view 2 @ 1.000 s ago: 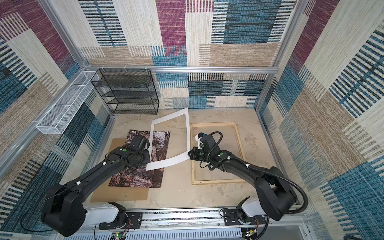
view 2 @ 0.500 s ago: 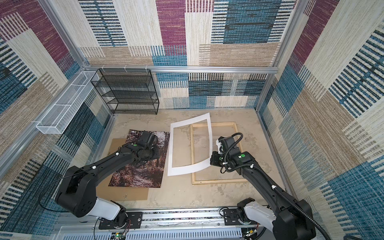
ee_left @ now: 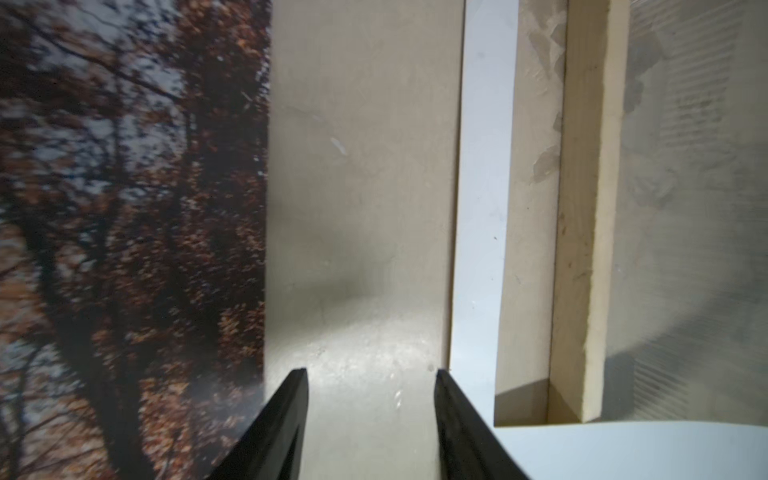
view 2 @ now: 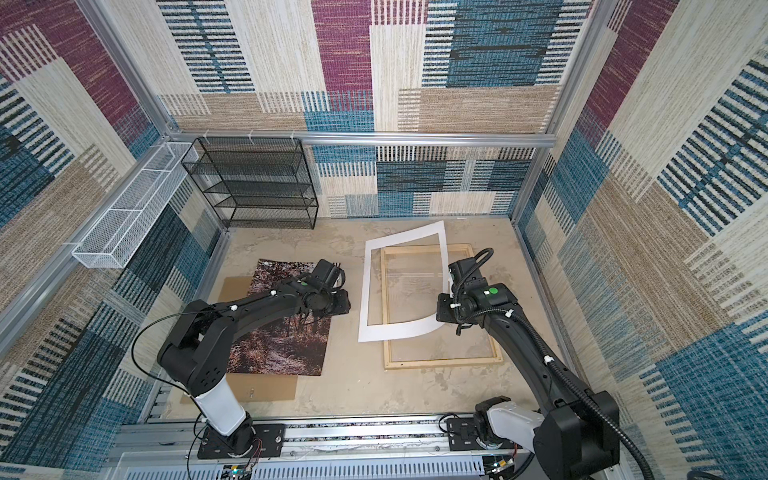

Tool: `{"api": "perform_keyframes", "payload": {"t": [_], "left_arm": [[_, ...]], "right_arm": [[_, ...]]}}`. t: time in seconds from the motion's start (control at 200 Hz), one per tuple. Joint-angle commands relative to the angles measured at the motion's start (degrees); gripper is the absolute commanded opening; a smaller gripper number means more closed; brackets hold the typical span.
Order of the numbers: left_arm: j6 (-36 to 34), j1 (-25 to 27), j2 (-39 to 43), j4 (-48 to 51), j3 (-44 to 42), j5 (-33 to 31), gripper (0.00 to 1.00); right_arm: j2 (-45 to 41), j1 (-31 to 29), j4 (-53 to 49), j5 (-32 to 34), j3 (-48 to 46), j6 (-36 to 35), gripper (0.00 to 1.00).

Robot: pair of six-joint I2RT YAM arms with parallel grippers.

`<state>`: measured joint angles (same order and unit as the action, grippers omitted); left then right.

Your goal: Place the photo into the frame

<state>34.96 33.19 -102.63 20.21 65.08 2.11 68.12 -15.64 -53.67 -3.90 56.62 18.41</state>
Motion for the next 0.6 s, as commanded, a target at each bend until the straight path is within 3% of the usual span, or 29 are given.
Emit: {"api": "perform_keyframes", "payload": {"t": [0.0, 0.31, 0.591], "left_arm": [[1.0, 1.0, -2.1, -2.4, 1.7, 2.2, 0.53], [1.6, 2.7, -7.1, -6.5, 4.7, 5.8, 0.53], [1.8, 2.9, -8.6, -5.6, 5.1, 4.0, 0.54]], "right_arm": [[1.0, 0.1, -1.9, 2.7, 1.1, -0.6, 0.00], [1.9, 0.1, -1.9, 3.2, 0.7, -0.6, 0.00], [0.6, 0.1, -1.6, 3.9, 0.1, -0.2, 0.00]]}}
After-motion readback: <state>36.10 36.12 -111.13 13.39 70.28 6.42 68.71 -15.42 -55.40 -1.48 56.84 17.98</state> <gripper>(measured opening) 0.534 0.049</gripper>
